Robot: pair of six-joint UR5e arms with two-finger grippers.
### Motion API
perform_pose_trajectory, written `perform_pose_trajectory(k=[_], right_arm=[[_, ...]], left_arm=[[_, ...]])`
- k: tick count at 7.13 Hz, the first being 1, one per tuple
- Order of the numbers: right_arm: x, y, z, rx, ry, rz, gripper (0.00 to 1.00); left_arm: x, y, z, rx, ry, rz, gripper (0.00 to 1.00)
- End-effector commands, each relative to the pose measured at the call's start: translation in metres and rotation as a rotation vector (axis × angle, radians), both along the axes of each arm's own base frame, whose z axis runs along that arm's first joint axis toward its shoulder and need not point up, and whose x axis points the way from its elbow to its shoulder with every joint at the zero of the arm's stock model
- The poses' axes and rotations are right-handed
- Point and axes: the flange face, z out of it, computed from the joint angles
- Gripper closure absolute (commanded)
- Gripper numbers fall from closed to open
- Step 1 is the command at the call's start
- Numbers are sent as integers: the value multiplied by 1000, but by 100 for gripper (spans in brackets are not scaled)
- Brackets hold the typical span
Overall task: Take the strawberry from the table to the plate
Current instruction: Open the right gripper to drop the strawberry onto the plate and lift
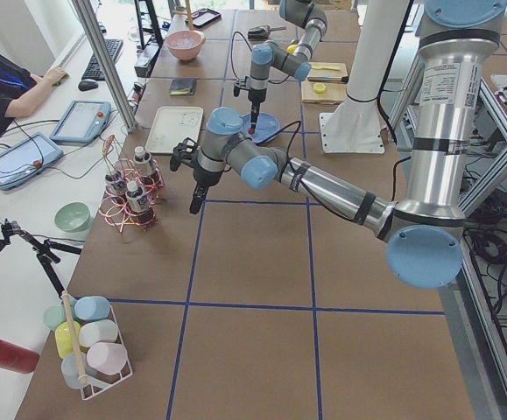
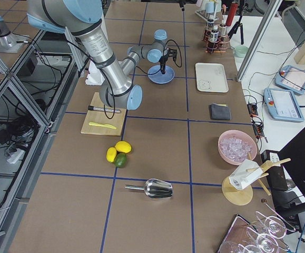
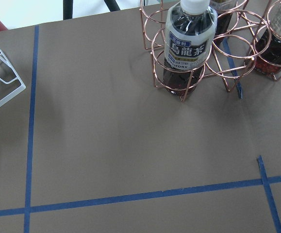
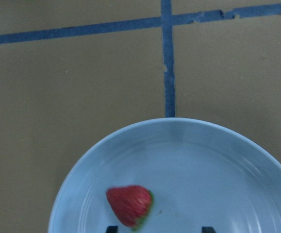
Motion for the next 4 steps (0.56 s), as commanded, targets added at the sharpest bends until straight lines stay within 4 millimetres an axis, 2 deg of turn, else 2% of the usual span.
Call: perform_pose_trajectory(k=[1, 2, 3, 4], right_arm=[[14, 0, -10, 2, -21, 3, 0], [40, -12, -17, -17, 4, 14, 0], [82, -24, -26, -46, 46, 23, 0], [129, -33, -22, -8, 100, -9, 0]], left_arm=[[1, -3, 7, -8, -3, -1, 0], [1, -4, 10, -13, -6, 0, 0], [0, -4, 10, -14, -5, -2, 0], [-3, -5, 11, -7, -12, 6, 0]])
